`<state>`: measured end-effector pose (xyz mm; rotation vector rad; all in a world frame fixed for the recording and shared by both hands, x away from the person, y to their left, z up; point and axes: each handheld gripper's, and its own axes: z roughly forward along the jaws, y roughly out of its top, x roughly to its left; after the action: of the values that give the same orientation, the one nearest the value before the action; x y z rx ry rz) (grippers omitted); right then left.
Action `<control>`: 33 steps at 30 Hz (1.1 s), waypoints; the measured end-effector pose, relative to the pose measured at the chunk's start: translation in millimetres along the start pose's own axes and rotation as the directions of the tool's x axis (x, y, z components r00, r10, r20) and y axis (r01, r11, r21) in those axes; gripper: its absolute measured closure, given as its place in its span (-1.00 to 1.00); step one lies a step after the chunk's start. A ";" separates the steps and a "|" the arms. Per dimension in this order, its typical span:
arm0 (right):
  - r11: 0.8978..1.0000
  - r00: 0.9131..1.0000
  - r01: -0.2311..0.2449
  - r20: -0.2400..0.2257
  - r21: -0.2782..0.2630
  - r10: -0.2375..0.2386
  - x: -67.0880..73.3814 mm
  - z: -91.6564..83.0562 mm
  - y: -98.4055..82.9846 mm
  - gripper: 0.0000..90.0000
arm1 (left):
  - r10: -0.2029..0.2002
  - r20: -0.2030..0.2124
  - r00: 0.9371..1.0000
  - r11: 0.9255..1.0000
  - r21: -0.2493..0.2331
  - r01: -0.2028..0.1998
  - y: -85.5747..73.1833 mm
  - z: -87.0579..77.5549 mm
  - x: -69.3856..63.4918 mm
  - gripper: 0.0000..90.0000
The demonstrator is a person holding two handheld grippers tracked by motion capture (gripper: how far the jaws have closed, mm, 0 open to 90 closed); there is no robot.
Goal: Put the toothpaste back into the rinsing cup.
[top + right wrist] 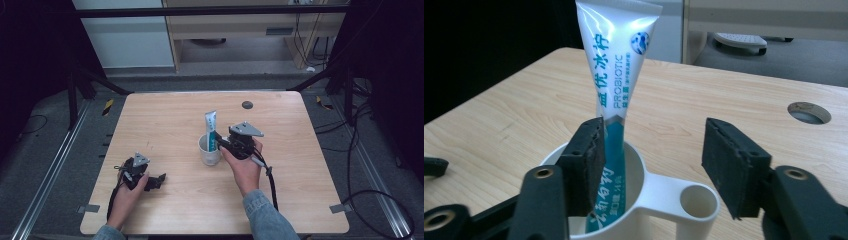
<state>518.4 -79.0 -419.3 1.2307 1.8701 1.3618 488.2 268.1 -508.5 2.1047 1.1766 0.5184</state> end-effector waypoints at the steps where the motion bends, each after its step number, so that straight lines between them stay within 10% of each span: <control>1: 1.000 1.000 0.006 0.004 0.008 -0.006 -0.7 -0.8 0.2 -0.12 | 0.000 0.000 1.000 1.000 0.000 0.000 0.0 0.0 0.0 -1.00; 33: 0.989 0.992 0.070 0.098 0.127 -0.083 -42.1 -25.9 -1.0 -0.73 | 0.001 0.000 1.000 1.000 0.000 -0.001 0.0 0.0 0.0 -1.00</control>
<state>516.3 -128.2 -415.1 1.2509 1.9331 1.1354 488.2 268.2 -508.5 2.1051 1.1763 0.5189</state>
